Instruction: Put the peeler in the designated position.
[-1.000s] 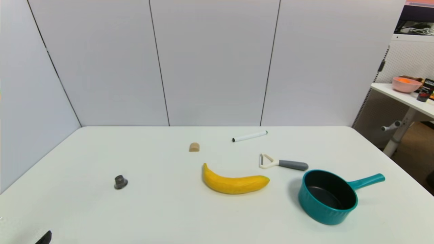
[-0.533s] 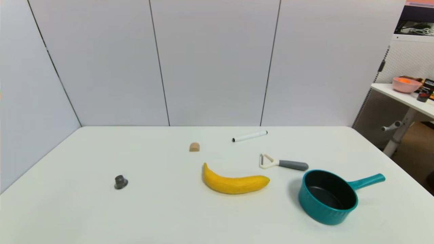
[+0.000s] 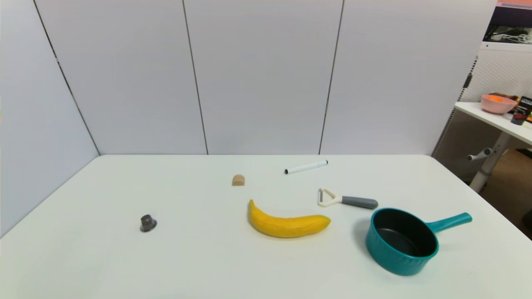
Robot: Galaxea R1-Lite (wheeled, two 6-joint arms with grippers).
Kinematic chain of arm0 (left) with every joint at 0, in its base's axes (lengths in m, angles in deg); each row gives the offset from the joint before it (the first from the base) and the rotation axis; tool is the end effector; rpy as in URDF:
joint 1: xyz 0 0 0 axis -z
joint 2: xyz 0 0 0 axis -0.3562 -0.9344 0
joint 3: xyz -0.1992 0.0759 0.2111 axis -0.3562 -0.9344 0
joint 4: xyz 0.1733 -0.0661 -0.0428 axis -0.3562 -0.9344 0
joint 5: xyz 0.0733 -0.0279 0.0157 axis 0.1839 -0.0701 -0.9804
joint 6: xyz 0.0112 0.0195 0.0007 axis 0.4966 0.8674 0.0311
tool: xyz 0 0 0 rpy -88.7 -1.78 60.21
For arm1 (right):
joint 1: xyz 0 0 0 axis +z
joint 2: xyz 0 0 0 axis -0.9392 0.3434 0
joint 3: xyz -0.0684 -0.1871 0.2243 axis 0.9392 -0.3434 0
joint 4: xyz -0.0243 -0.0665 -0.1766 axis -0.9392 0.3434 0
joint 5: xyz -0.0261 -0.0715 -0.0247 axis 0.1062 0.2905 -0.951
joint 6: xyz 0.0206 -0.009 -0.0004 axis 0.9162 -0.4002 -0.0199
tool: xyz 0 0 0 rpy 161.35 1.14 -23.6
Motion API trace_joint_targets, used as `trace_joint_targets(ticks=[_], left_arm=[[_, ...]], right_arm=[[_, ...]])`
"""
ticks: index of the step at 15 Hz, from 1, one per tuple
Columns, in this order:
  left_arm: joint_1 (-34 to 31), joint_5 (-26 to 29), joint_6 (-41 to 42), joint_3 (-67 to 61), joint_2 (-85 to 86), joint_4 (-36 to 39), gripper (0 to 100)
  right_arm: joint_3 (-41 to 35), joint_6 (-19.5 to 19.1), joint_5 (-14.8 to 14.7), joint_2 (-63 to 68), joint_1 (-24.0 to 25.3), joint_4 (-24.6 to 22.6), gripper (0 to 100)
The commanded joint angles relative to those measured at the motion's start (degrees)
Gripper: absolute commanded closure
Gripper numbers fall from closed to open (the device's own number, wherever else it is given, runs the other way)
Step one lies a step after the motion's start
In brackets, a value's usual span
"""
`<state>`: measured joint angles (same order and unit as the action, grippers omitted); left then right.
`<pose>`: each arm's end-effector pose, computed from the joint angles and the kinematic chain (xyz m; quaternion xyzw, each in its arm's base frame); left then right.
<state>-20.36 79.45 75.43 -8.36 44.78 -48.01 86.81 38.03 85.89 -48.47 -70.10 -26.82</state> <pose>-0.0229 0.0007 0.0749 -0.0179 0.0019 0.0083 0.9998 -0.0229 -0.0002 0.0754 0.0122 -0.0011 -0.0052 0.9999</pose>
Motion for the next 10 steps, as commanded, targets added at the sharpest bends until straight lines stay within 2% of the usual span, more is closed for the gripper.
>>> trace_joint_targets(ticks=[1, 10], left_arm=[[0.0, 0.0, 0.0, 0.0, -0.1, 0.0, 0], [0.0, 0.0, 0.0, 0.0, -0.1, 0.0, 0]], right_arm=[[-0.1, 0.0, 0.0, 0.1, 0.0, 0.0, 0], [-0.1, -0.5, 0.1, 0.1, 0.0, 0.0, 0]])
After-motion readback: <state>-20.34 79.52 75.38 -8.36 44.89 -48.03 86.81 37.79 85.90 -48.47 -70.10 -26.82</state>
